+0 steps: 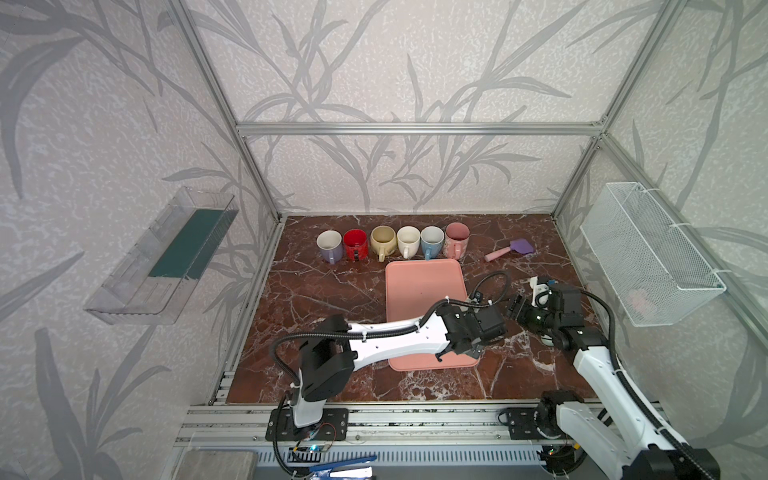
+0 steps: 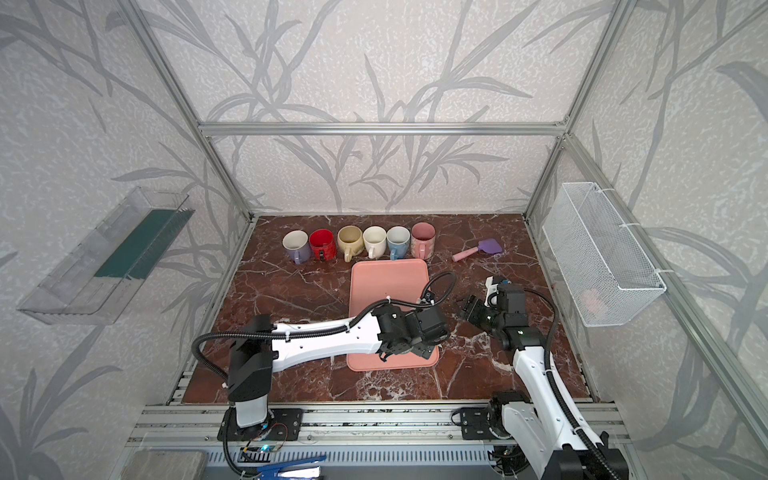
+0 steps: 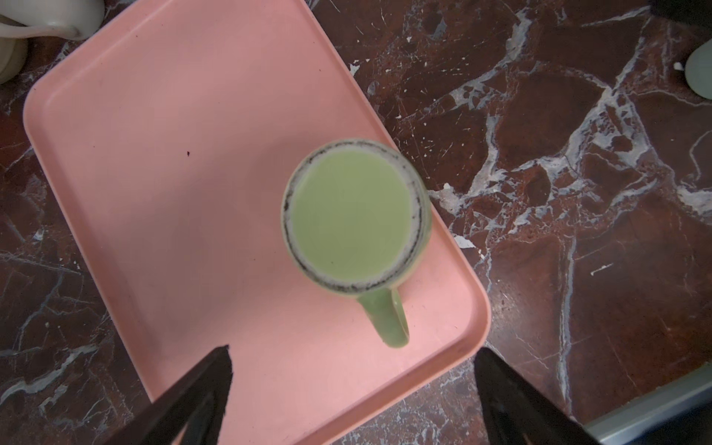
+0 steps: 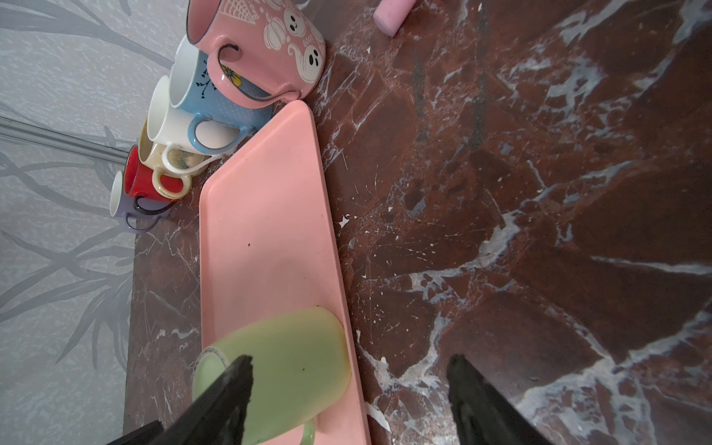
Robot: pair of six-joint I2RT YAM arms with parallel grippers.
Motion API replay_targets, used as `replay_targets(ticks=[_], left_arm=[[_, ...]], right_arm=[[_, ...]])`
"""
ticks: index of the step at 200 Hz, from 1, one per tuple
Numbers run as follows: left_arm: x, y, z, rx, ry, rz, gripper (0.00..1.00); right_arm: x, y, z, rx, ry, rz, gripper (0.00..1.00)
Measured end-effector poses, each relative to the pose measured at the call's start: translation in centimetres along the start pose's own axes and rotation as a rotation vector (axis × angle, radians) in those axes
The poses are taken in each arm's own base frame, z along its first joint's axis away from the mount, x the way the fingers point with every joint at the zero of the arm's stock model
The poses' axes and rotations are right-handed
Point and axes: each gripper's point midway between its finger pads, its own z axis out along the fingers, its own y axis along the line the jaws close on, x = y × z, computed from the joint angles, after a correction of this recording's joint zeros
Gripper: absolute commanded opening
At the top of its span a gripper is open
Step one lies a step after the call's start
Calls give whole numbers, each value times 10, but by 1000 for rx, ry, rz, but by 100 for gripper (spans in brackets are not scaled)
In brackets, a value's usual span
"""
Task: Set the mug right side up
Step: 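Open and withdraw the right gripper while the left gripper reaches the green mug, then grasp the upside-down light green mug on the tray with the left gripper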
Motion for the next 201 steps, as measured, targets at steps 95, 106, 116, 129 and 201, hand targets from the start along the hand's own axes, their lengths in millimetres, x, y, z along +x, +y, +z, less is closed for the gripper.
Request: replay_targets(ticks=[95, 106, 116, 129, 201], left_arm=[[24, 18, 32, -75, 114, -8, 60], [32, 25, 38, -81, 141, -18, 52], [39, 32, 42, -91, 164, -17, 47], [43, 36, 45, -92, 183, -22, 46], [36, 20, 43, 29, 191, -11, 49]], right_arm=[[-3, 2, 1, -15, -14, 12, 80], [-3, 2, 1, -15, -14, 14, 80], [-3, 2, 1, -17, -15, 14, 80], [-3, 3, 2, -21, -14, 15, 80], [-4, 4, 4, -28, -13, 15, 80]])
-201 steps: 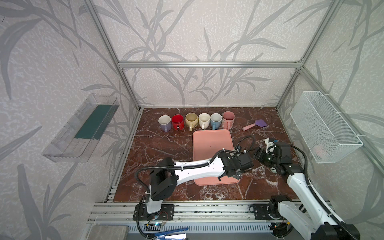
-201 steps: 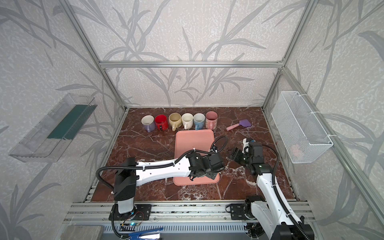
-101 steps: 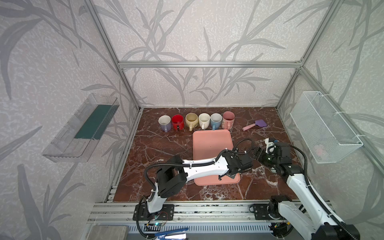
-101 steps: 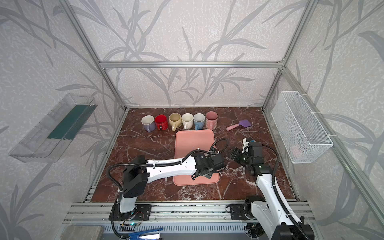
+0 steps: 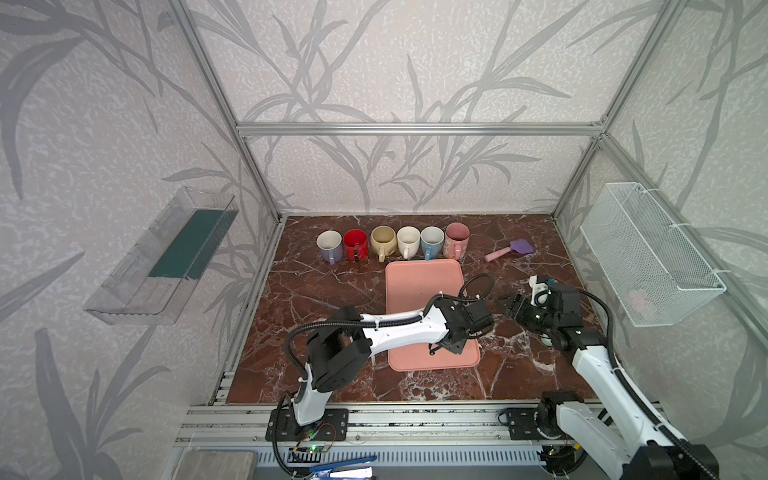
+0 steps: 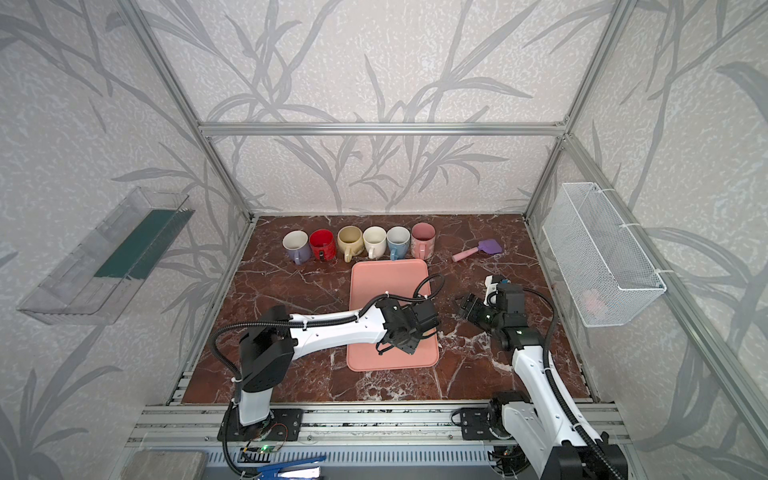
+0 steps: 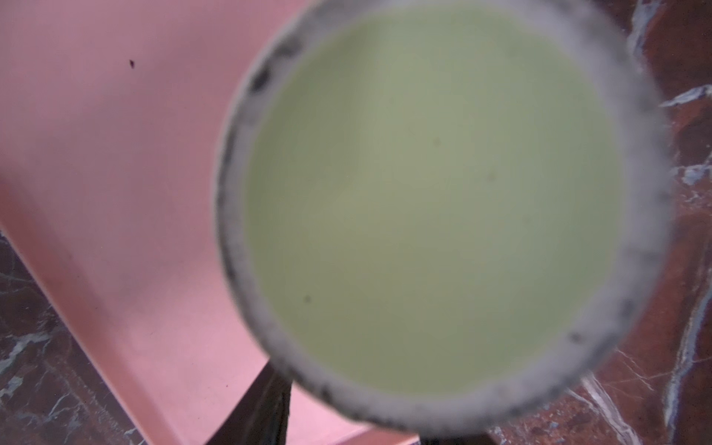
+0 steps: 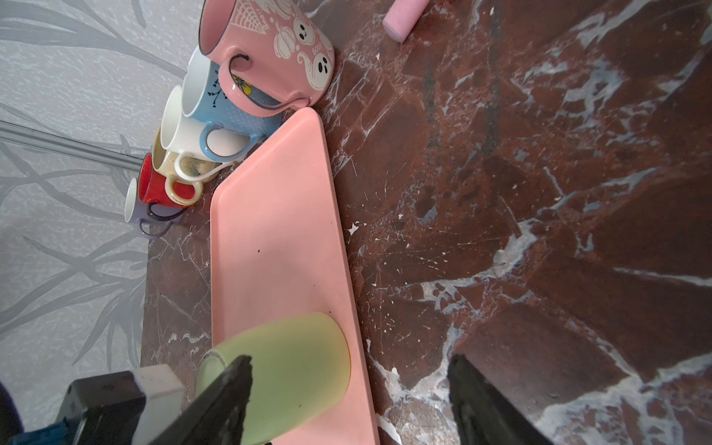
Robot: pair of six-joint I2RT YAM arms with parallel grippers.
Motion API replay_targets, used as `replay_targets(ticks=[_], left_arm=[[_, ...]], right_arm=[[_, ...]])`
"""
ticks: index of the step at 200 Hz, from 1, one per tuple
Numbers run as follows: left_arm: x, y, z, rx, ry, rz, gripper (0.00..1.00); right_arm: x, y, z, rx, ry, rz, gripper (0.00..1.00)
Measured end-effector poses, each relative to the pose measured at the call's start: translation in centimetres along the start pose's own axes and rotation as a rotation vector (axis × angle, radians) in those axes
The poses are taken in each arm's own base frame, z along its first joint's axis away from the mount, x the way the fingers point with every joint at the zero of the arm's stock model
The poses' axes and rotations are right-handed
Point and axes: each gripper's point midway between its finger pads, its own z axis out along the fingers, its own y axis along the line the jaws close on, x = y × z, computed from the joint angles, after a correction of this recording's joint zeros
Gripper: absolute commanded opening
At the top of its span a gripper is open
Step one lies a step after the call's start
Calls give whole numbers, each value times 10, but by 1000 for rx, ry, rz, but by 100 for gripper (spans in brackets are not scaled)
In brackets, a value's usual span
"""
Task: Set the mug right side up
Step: 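Grasp the upside-down light green mug on the tray with the left gripper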
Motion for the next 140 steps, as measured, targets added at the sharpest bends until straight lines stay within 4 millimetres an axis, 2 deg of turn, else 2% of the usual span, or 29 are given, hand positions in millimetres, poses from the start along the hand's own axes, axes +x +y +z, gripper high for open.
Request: replay_targets(ticks=[45, 140], left_arm=[[-1, -5, 1, 39, 11, 15, 42], [-9, 9, 5, 47, 25, -15, 31]], right_arm=[[0, 0, 1, -3, 0, 0, 80], [2, -1, 6, -12, 10, 12, 80]])
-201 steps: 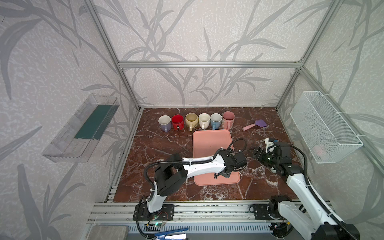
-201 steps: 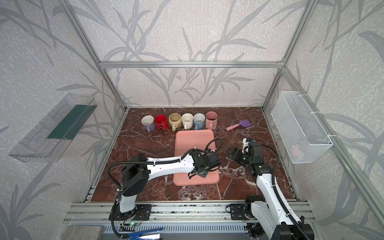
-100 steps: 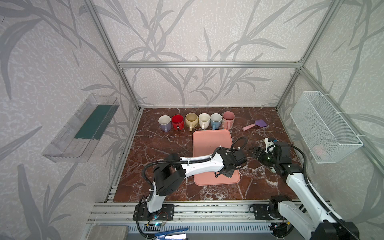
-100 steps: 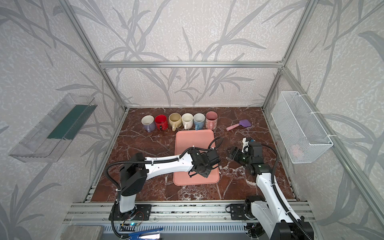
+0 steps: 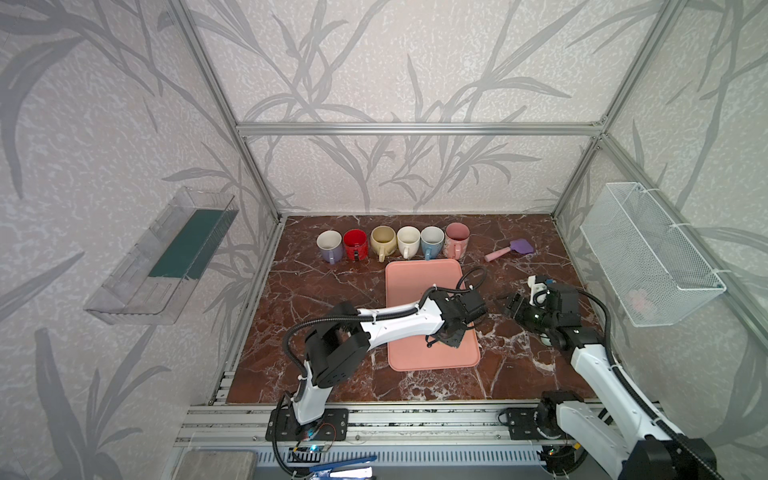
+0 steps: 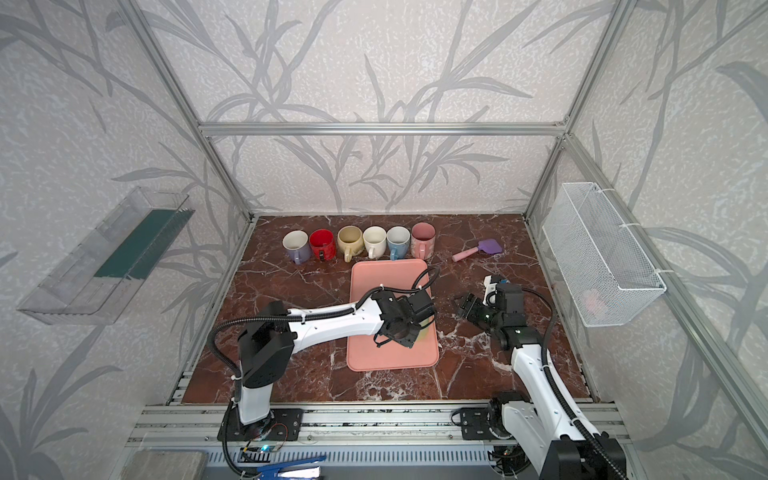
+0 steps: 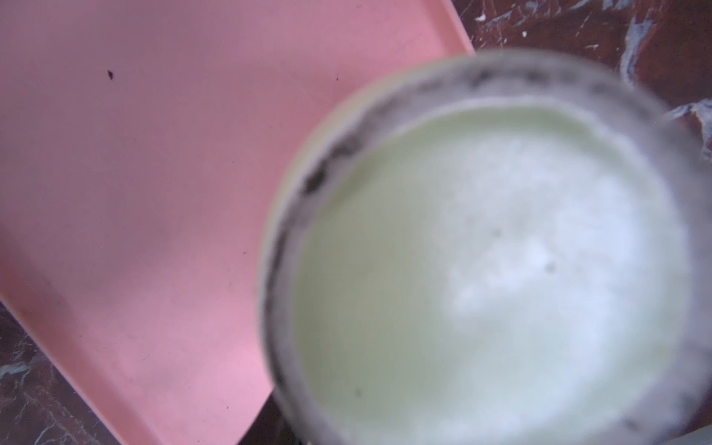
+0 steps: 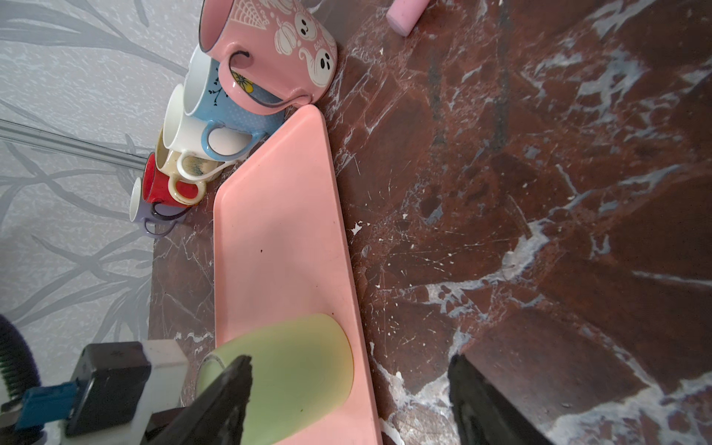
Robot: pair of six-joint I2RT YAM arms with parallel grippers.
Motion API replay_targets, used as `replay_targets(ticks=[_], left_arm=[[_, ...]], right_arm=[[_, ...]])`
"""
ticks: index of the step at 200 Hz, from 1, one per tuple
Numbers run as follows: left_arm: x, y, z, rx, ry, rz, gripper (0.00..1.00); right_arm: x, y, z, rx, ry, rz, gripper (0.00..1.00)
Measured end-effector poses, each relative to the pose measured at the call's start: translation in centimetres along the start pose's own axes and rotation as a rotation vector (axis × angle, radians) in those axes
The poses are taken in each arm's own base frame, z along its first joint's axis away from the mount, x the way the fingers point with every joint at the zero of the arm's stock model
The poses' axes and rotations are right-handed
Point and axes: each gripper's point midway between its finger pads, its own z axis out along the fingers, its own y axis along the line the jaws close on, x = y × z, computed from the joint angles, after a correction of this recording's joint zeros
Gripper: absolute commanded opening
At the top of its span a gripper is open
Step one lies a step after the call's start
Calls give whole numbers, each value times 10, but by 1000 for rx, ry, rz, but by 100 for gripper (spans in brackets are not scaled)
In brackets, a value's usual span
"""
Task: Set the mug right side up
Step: 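Grasp the upside-down light green mug on the tray with the left gripper, then lift the green mug toward the mug row while the right gripper approaches it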
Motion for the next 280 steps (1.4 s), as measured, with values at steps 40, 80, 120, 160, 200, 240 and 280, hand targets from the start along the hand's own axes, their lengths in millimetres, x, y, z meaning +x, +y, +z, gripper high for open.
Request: replay_targets(ticks=[40, 80, 120, 160, 200, 240, 280], left_arm=[[0, -2, 0, 18, 6, 13, 24], [0, -4, 0, 27, 10, 17, 16], [1, -3, 0, 28, 13, 21, 1], [0, -2, 0, 22, 11, 23, 0], [0, 0, 0, 10, 9, 42, 0], [-5, 9, -10, 7, -10, 63, 0], [-15, 35, -46, 42, -95, 32, 0]], right_arm=[[0, 1, 1, -7, 2, -1, 80], [0, 1, 1, -8, 2, -1, 80], [-1, 1, 1, -9, 0, -3, 80], [0, 2, 1, -15, 2, -4, 80], [0, 10, -1, -52, 1, -25, 82], [2, 22, -6, -127, -14, -66, 83], [4, 37, -13, -221, -33, -106, 84]])
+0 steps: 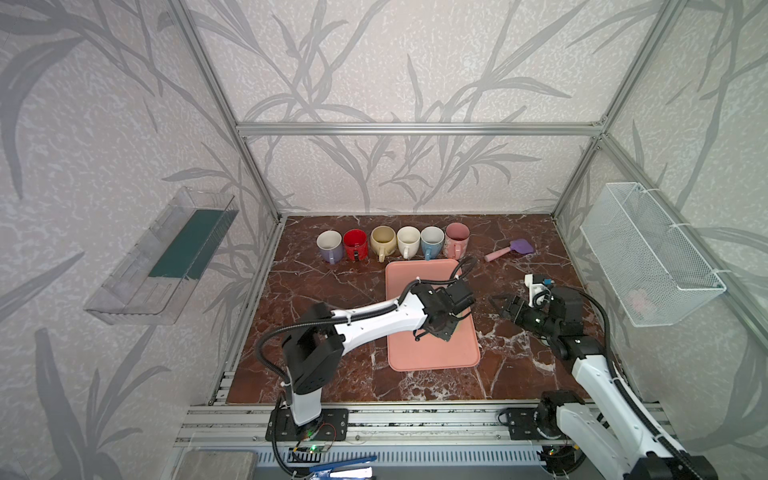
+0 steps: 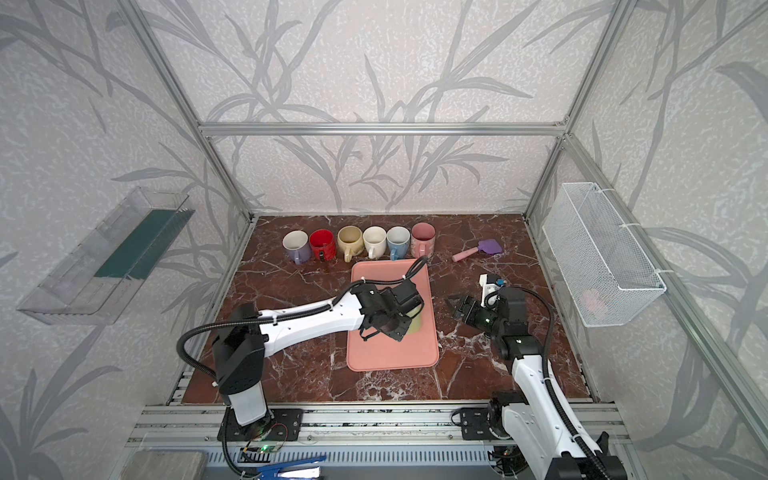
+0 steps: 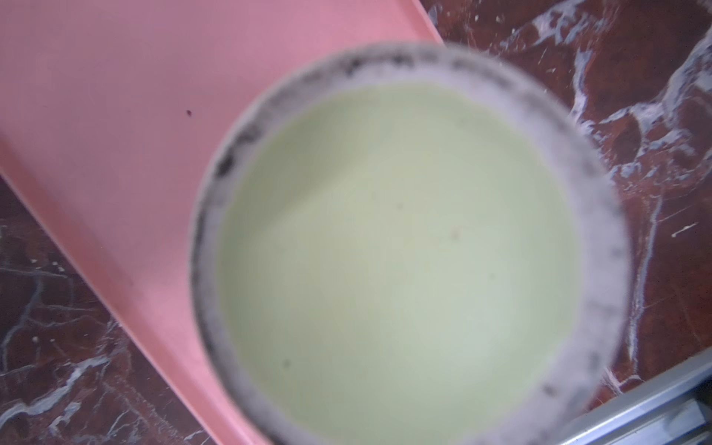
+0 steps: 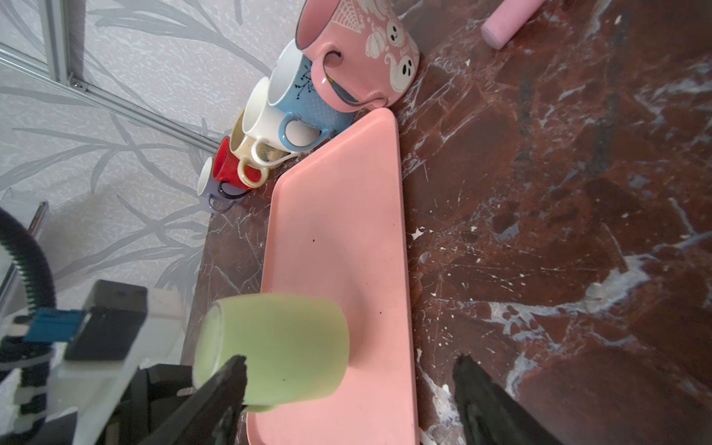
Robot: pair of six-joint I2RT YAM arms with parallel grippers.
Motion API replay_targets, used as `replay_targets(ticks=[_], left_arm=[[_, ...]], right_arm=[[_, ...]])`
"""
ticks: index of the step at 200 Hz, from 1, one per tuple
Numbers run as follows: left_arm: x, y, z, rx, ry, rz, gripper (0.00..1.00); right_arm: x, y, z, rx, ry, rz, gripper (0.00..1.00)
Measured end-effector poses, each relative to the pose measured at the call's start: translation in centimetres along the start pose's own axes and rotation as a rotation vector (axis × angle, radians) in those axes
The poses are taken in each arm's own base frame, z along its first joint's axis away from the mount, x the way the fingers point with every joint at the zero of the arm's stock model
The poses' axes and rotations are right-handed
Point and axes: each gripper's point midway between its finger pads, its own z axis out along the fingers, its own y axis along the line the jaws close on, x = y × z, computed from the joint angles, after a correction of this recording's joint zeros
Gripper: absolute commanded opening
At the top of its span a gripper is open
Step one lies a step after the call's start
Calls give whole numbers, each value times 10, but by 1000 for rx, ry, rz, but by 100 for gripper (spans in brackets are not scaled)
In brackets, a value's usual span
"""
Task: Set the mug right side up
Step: 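Lift the green mug toward the mug row while the right gripper approaches it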
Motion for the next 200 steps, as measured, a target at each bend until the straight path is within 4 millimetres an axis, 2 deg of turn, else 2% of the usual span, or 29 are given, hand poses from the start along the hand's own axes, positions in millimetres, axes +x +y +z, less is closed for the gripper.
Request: replay_targets(ticks=[45, 87, 102, 124, 155, 200], left_arm=[[-24, 32, -52, 18, -198, -33, 0], [-28, 61, -87, 79, -334, -100, 0], [-34, 73, -96, 110, -370, -148, 0], [-41, 85, -106, 167, -414, -219, 0], [-47, 86, -118, 256, -458, -271, 0], [-58, 83, -144, 405, -544, -330, 0]], right_arm=[[-3, 29, -1, -180, -28, -33, 85], [-4, 58, -5, -318, -33, -85, 85], [4, 73, -4, -365, -10, -122, 86], [25, 100, -1, -441, 62, -197, 85], [45, 133, 4, -538, 135, -288, 85], [37, 156, 16, -629, 146, -274, 85]])
